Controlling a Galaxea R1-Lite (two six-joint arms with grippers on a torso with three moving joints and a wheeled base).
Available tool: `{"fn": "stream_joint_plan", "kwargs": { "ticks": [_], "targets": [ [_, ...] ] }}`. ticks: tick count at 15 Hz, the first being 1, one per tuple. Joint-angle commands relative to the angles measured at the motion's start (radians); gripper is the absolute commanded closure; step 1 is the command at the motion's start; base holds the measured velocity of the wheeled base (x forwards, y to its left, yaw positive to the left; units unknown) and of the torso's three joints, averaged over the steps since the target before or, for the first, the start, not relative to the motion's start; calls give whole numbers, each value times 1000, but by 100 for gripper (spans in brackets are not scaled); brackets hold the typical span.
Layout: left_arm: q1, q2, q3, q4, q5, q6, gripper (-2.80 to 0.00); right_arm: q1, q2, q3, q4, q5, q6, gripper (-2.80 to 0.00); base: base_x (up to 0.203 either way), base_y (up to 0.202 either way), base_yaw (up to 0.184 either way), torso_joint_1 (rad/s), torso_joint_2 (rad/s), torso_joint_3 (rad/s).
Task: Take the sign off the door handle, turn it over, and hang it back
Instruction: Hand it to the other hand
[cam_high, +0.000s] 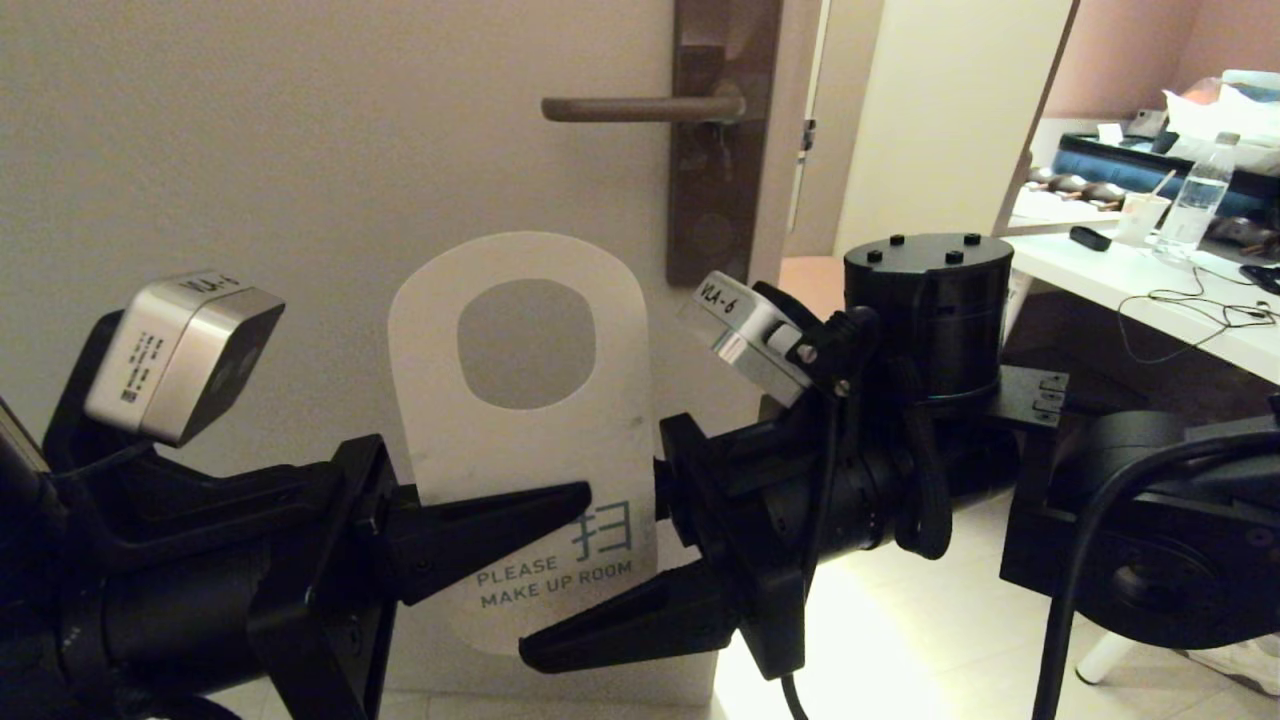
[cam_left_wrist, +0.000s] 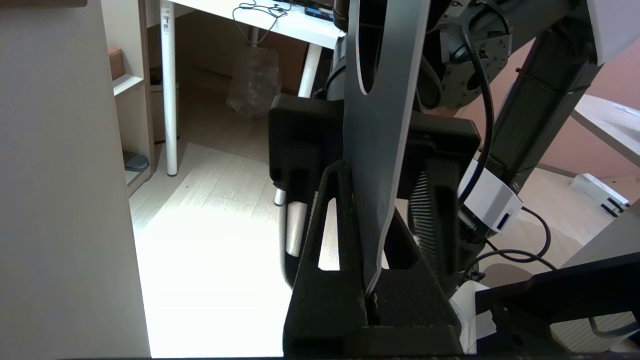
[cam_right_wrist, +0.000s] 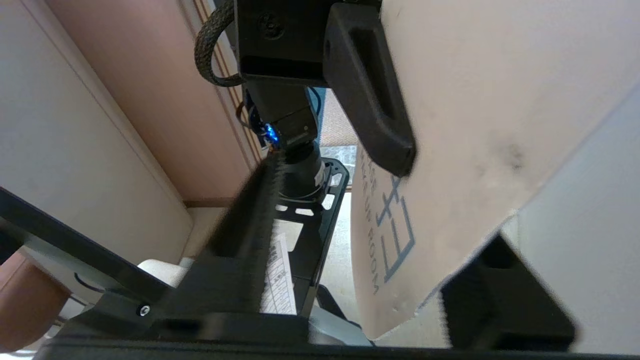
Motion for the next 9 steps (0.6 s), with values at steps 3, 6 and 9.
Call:
{"fn": "stream_joint_plan", "kwargs": {
  "ticks": [3,6,9],
  "targets": [
    [11,-11,2,-5,-1,0,0,-33,3,29,-3,2,-5,-280,0,0,0,0,0,0],
    [13,-28,30,-8,-1,1,0,-78,-7,58,-3,2,-5,-280,0,0,0,0,0,0],
    [21,-49,52,-7,0,1,0,-116,-31,66,-3,2,-3,-280,0,0,0,0,0,0]
  ]
}}
